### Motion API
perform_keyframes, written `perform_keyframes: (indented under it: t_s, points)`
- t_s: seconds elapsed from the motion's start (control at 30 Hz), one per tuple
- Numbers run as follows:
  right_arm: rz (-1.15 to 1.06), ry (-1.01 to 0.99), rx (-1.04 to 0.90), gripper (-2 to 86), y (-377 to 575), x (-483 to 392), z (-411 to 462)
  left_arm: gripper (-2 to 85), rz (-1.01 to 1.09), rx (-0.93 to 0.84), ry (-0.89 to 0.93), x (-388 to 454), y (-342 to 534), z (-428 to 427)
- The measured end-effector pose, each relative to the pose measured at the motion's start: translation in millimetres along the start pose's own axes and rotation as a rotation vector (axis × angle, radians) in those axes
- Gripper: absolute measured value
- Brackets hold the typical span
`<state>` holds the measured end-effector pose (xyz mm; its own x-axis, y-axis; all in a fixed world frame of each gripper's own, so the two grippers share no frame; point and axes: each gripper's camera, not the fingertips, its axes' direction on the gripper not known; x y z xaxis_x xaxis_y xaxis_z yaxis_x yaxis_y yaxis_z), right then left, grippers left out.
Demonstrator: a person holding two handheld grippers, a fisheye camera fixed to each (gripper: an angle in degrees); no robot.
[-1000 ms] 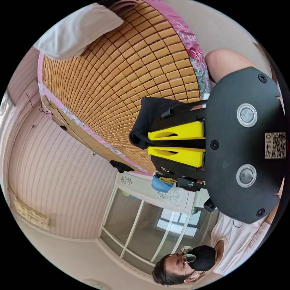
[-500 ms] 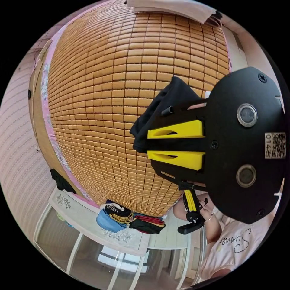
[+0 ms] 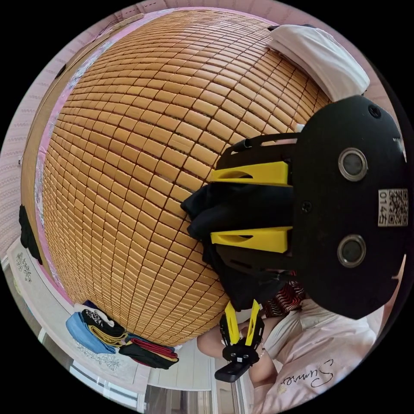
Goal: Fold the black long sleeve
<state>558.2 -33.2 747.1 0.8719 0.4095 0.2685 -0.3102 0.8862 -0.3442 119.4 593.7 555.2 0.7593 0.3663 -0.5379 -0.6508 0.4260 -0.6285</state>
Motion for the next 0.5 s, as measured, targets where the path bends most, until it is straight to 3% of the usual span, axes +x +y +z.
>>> perform_keyframes:
  t_s: [0.2, 0.4, 0.5]
  points:
    - [-0.114, 0.025, 0.103, 5.0, 27, -28, -27, 5.3, 0.072, -0.02, -0.016, 13, -11, 12]
    - [-0.149, -0.113, 0.404, 2.2, 116, -44, -82, 2.2, 0.122, 0.005, -0.018, 31, -15, 5]
    - [-0.108, -0.106, 0.523, 1.2, 176, -56, -108, 0.8, 0.253, 0.073, -0.054, 62, -14, -18]
